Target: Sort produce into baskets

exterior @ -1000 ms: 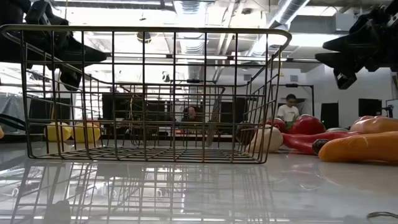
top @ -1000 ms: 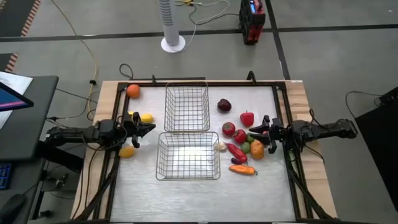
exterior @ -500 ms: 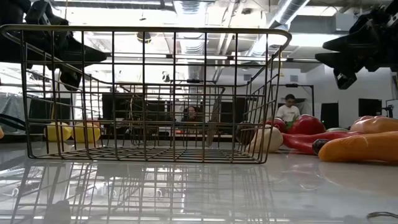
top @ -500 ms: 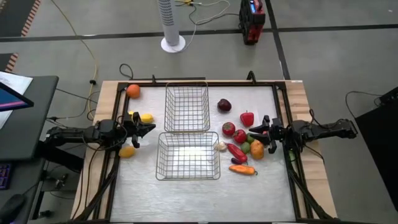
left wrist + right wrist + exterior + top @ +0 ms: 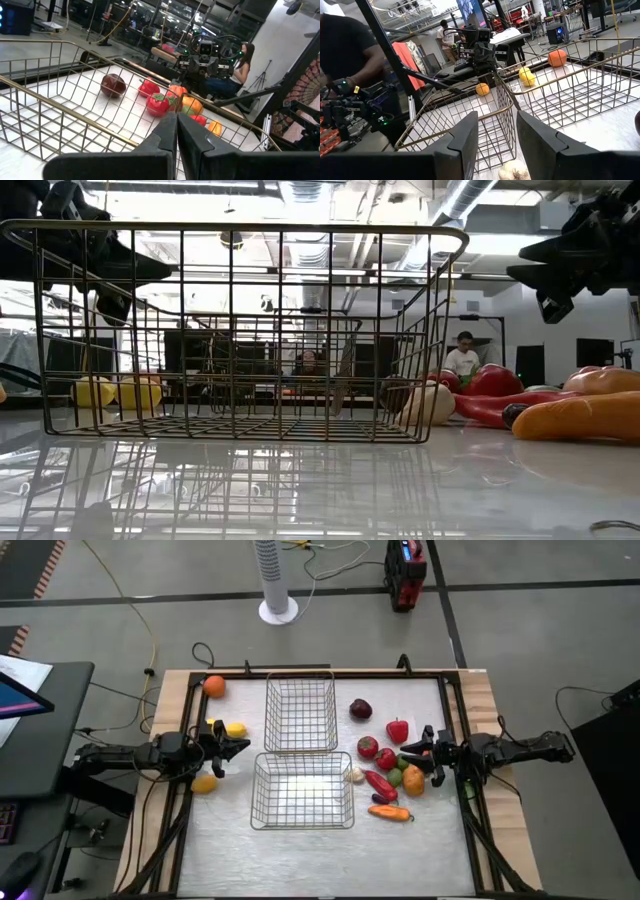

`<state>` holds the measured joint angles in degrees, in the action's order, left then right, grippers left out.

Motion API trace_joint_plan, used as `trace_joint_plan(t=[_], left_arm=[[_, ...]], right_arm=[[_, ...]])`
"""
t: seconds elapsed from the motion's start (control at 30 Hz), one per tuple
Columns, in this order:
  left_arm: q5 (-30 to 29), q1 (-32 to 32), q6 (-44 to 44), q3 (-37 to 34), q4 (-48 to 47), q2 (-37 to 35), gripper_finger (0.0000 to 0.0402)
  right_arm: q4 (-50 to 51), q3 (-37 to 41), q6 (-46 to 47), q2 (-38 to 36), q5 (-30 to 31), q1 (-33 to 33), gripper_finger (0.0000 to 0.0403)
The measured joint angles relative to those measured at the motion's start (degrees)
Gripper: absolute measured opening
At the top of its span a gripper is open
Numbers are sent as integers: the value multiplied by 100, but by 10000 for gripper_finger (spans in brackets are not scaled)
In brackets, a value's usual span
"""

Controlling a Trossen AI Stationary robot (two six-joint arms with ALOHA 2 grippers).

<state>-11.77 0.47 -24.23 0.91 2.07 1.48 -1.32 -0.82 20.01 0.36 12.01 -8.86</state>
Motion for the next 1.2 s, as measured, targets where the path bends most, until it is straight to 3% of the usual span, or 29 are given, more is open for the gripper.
trace_joint_plan(t=[0.33, 0.47, 0.8, 0.93, 1.1, 1.2], left_arm=[[-35, -2, 70, 0, 3, 0, 0], [-786, -4, 357, -2, 106, 0, 0], [-1051, 0, -2040, -2, 122, 0, 0], [-1271, 0, -2267, 0, 127, 0, 0], [-2115, 0, -2293, -1, 169, 0, 0], [-2170, 0, -2827, -1, 263, 0, 0]], right_arm=[[-2, -2, -2, -2, 0, 0, 162], [0, 0, -1, -1, 0, -2, 162], [-1, -1, -1, 0, 0, -2, 162], [-2, -1, -1, 0, 0, -2, 162], [0, -2, 0, 0, 0, -2, 162], [0, -2, -2, -1, 0, -2, 162]])
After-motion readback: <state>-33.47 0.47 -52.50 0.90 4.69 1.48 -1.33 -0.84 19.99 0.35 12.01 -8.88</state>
